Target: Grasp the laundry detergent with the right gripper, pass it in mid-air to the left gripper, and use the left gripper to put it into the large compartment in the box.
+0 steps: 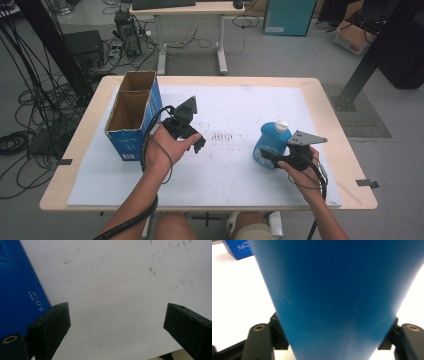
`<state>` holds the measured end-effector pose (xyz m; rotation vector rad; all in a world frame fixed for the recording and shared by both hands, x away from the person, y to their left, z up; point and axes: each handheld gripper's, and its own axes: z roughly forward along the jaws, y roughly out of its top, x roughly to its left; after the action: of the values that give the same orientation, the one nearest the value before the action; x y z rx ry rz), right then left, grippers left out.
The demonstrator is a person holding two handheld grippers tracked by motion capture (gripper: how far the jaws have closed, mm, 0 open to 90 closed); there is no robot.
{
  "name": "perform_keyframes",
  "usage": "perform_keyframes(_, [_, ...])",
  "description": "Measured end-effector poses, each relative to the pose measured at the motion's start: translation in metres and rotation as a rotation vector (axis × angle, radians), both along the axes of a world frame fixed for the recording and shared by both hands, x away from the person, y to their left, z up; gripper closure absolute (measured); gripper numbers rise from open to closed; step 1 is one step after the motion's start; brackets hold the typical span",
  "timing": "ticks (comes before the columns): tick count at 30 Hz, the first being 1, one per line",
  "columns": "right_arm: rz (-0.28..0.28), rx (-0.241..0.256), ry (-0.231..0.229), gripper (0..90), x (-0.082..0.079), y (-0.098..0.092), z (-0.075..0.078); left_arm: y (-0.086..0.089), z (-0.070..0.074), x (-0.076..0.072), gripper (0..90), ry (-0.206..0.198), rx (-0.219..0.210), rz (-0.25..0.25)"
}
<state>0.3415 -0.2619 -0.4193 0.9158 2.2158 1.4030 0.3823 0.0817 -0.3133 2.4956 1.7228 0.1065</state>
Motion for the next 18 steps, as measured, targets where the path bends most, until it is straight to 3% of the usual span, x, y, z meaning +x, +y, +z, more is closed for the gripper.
perform_keyframes(3, [0.018, 0.006, -0.001, 39.9, -0.0004, 0.0004, -0.0008, -0.0001, 0.0002, 0.0002, 7.3, -0.003, 0.001, -0.001])
perform_keyframes(18, [0.022, 0.01, 0.001, 40.8, -0.0002, 0.0001, -0.0011, 0.0011, 0.001, -0.0011, 7.3, -0.003, 0.005, -0.003])
